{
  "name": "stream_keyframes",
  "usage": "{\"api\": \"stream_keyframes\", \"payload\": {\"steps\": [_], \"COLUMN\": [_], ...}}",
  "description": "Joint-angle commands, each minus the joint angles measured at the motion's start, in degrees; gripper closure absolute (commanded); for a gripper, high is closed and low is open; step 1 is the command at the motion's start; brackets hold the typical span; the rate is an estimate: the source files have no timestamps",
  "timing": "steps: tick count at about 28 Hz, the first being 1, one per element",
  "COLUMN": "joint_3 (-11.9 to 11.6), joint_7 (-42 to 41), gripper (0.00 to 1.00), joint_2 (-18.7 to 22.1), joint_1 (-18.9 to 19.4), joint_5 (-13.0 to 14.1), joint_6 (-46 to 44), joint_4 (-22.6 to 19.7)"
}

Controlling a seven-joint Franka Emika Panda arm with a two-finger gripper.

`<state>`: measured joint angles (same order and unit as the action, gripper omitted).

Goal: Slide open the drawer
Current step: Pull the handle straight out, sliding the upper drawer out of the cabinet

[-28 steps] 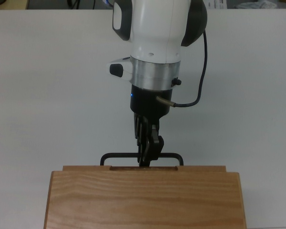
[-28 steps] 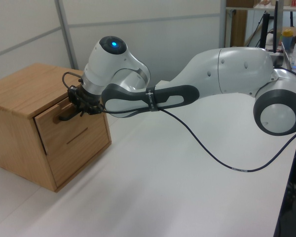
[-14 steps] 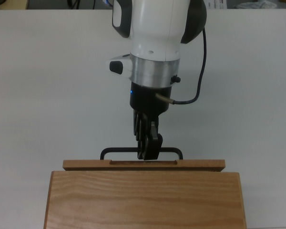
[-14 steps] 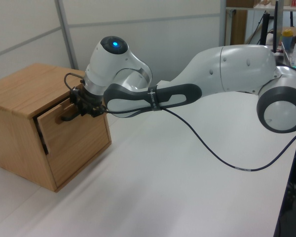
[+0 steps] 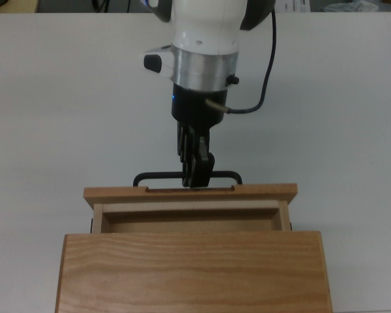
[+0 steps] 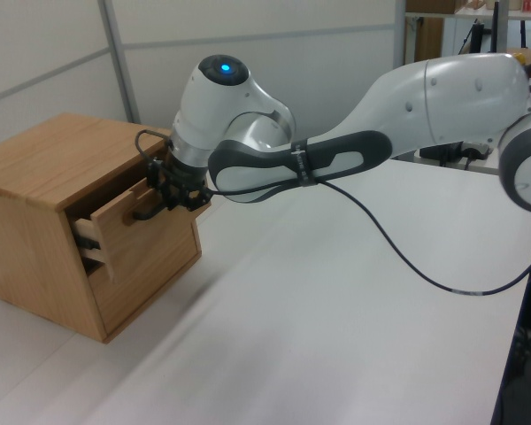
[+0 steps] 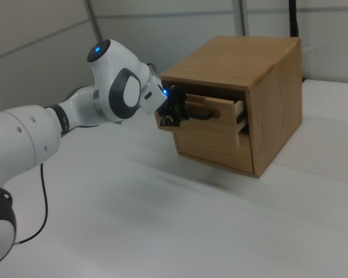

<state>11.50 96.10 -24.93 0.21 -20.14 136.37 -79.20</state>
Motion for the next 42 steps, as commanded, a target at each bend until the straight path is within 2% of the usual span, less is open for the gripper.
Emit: {"api": "stream_keyframes", "payload": {"steps": [1,5,12,19,34,42], "joint_3": [0.8,1.0,0.9,0.9,0.8,0.8], "joint_7": [-1.8,-2.4,-6.8,-9.4,-10.4,-11.2], "gripper": [1.00,1.00,1.00,1.00,1.00,1.00], "joint_2": [10.9,13.2,18.6,24.3,28.9,32.2], "joint_1": [-2.4,-2.9,-3.3,-3.2,-2.9,-2.7], "joint_5": [-0.3,0.2,5.8,8.6,9.1,9.2], "joint_6": [-0.3,-0.4,-4.1,-4.6,-7.3,-7.6], "joint_4": [-8.3,-11.4,-15.5,-22.0,-25.8,-29.5]}}
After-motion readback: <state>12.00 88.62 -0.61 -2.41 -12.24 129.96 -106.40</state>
